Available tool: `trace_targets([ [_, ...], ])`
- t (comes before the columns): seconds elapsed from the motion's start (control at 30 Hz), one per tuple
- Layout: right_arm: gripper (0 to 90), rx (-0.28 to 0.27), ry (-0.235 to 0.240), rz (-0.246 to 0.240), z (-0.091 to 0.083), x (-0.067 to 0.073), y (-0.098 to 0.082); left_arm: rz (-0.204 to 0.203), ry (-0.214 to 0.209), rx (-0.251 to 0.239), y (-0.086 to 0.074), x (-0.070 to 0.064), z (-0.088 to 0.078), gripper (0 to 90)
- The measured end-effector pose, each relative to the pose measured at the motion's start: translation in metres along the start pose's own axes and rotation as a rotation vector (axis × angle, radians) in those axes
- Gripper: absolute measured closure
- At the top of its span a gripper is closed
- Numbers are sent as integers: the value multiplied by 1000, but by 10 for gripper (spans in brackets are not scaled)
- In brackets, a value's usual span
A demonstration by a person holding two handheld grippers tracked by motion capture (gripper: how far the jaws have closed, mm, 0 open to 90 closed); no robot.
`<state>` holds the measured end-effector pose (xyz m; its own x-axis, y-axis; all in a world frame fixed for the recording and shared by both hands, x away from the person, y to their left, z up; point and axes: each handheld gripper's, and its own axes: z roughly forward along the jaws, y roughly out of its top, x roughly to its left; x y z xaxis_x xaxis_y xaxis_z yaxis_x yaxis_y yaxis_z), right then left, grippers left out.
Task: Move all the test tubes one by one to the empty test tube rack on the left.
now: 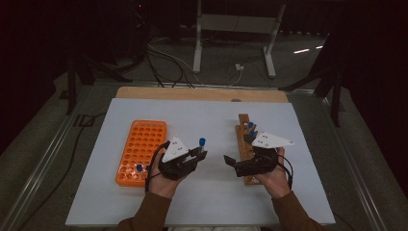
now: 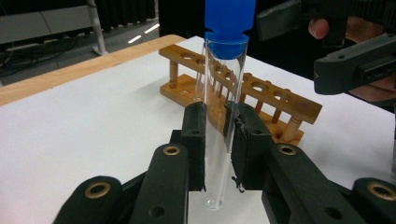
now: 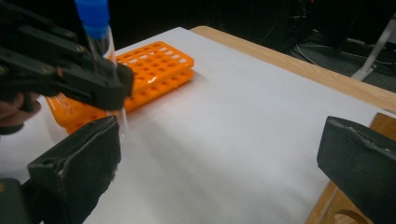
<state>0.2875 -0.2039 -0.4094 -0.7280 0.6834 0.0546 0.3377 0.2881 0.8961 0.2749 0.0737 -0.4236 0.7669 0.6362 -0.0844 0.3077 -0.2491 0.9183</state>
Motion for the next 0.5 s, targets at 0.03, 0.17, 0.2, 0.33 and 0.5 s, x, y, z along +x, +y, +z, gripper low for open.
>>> trace_targets([
  [0.03,0,-1,-2,1,-1,-1,0,2,3,-3,1,1,-2,779],
  [0.17,0,-5,-17,8,-3,-5,-2,2,18,-19,4,6,-10,779],
  [0.2,0,-7,-19,11,-4,-6,-2,3,21,-25,4,7,-13,780],
  [0.33,0,-10,-32,13,-8,-10,-4,-2,44,-40,7,13,-23,779],
  [0.5,1,-18,-47,23,-14,-15,-6,-13,72,-62,9,22,-34,781],
])
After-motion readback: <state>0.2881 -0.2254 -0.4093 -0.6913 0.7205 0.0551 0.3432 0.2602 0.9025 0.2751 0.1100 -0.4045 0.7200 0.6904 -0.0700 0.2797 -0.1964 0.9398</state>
